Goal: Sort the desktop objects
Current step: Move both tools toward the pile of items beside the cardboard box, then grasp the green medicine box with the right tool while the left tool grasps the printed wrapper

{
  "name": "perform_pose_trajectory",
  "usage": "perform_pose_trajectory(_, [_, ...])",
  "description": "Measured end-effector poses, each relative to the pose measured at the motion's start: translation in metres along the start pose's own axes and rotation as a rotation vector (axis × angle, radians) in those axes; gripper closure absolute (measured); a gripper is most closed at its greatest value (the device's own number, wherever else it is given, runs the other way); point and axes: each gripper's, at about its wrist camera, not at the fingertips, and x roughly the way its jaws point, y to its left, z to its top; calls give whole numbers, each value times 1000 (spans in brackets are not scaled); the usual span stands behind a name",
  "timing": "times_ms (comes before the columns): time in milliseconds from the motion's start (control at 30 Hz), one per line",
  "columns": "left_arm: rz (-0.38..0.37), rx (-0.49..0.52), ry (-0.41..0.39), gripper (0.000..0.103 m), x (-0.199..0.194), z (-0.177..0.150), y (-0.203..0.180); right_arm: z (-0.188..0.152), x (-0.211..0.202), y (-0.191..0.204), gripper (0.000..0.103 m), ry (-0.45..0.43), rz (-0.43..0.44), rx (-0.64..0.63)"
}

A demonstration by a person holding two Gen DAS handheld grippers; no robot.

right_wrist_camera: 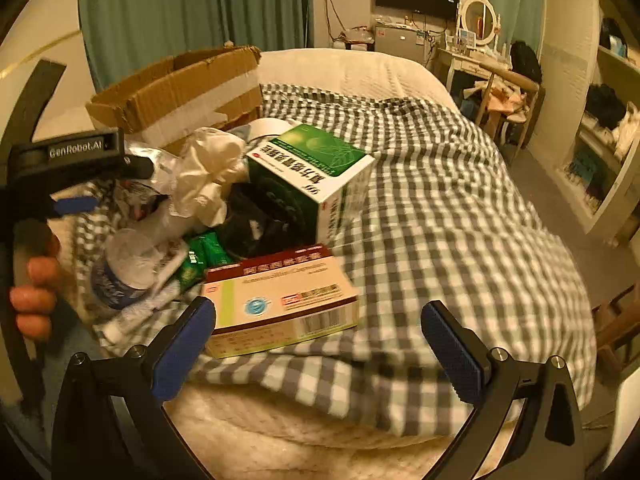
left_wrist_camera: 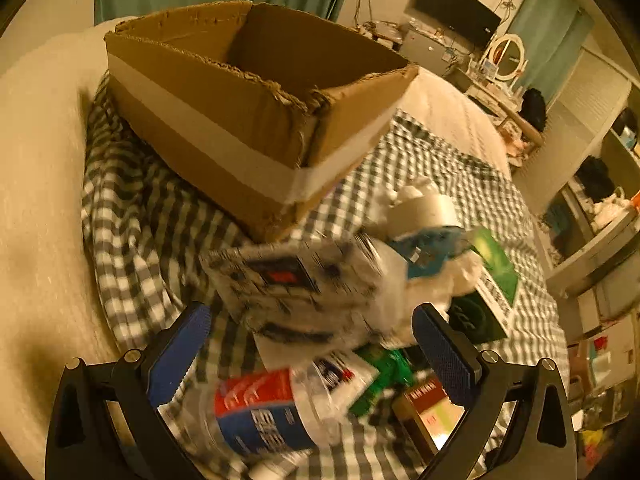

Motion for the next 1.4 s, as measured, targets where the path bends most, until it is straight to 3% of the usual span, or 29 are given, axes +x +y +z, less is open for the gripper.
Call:
perform_pose_trajectory(133, [-3,-2,28,0,10,7,5,21,0,3,0,-28,-59,-99])
perform_pose_trajectory(233, [-17,-6,58,0,14,5,6,43,4,2,0,-60,-48,-122])
perform_pose_trajectory(467, [10,12,15,0,10,9,-1,94,31,3,0,-84,-7,-290])
perform_pose_trajectory(600, [-29,25,47,15,16,9,-3,109,54,-5,0,-44,100,-273])
perform_pose_trajectory(733, [-42,70,89,16,24,7,-8,112,70,-7,0,-20,173,-275])
perform_pose_trajectory(833, [-57,71,89,30,24,7,-7,111,84,-3,0,5,213,-291])
perform_pose_trajectory(933, [-63,96,95,35,26,4,-11,110,98,7,0,16,203,-331])
perform_pose_trajectory(1000, [-80,107,90,44,26,4,-14,110,108,9,0,30,190,-341])
perform_pose_trajectory(1200, [-118,111,88,58,27,7,-16,108,135,3,0,83,190,-306])
perform_pose_trajectory(1400, [-142,139,68,81,24,6,-21,103,127,0,6,85,175,-276])
